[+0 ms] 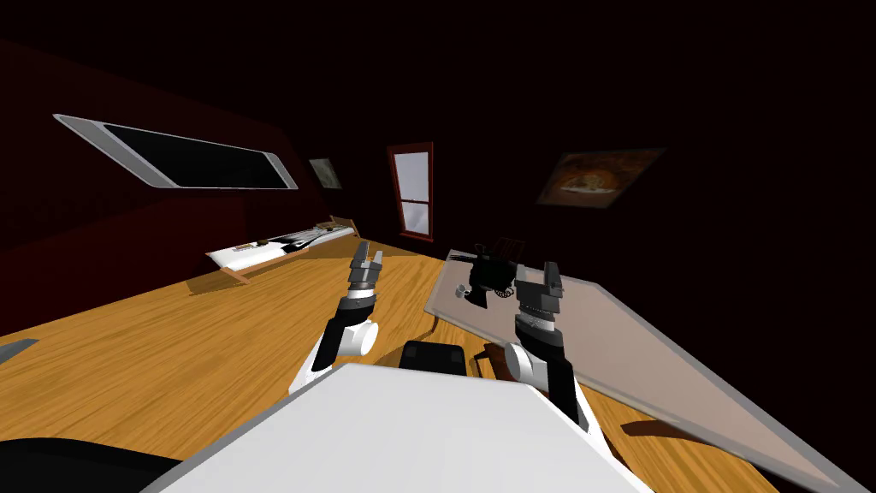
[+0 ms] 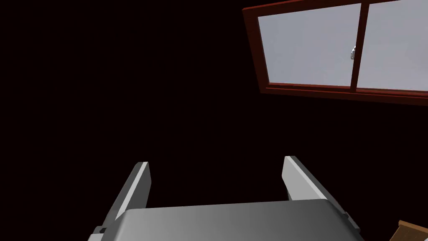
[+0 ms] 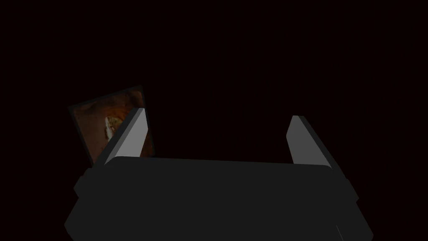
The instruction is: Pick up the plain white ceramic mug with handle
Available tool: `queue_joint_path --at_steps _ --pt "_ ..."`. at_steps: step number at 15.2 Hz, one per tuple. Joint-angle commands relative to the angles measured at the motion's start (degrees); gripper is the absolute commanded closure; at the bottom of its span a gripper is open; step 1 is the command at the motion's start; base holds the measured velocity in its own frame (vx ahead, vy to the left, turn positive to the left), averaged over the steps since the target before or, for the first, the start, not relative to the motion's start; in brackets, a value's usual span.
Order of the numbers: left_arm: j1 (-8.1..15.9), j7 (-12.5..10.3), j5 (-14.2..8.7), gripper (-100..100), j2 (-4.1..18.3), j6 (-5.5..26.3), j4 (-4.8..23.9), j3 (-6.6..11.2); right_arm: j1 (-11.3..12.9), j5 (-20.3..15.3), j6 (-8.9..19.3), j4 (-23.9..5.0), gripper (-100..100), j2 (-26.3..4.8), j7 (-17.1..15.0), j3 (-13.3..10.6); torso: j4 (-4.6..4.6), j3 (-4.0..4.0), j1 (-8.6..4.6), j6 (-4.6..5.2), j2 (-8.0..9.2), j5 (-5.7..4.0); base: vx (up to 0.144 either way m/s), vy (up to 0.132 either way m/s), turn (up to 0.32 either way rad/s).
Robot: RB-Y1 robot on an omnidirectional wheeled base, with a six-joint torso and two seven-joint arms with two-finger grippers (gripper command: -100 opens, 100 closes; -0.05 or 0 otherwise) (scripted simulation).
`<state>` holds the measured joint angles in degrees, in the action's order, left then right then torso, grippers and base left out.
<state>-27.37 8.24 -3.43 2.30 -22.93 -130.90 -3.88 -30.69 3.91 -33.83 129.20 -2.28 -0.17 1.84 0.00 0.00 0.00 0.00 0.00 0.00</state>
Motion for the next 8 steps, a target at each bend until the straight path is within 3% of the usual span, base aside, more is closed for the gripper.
queue_joint_path --at_steps 1,4,7,8 --pt "0.0 0.0 0.0 0 0.0 0.0 0.0 0.0 0.0 0.8 1.4 -0.8 -100 -2.1 -0.9 0.6 0.0 0.0 0.0 0.0 0.0 0.0 -0.063 0.089 -0.033" --pt "0.0 0.0 0.0 0 0.0 0.0 0.0 -0.02 -0.1 1.9 3.4 -2.1 -100 -3.9 -2.2 1.5 0.08 0.22 0.92 0.0 0.39 0.18 -0.1 0.253 -0.055" --pt "0.0 0.0 0.0 0 0.0 0.0 0.0 -0.03 -0.2 4.4 7.6 -4.8 -100 -6.6 -5.0 3.5 0.05 0.13 1.15 -0.01 0.22 0.24 -0.024 0.282 -0.047" --pt "0.0 0.0 0.0 0 0.0 0.0 0.0 -0.03 -0.2 4.4 7.9 -4.8 -100 -6.6 -5.0 3.5 0.03 0.07 1.29 0.0 0.11 0.27 0.036 0.278 -0.061"
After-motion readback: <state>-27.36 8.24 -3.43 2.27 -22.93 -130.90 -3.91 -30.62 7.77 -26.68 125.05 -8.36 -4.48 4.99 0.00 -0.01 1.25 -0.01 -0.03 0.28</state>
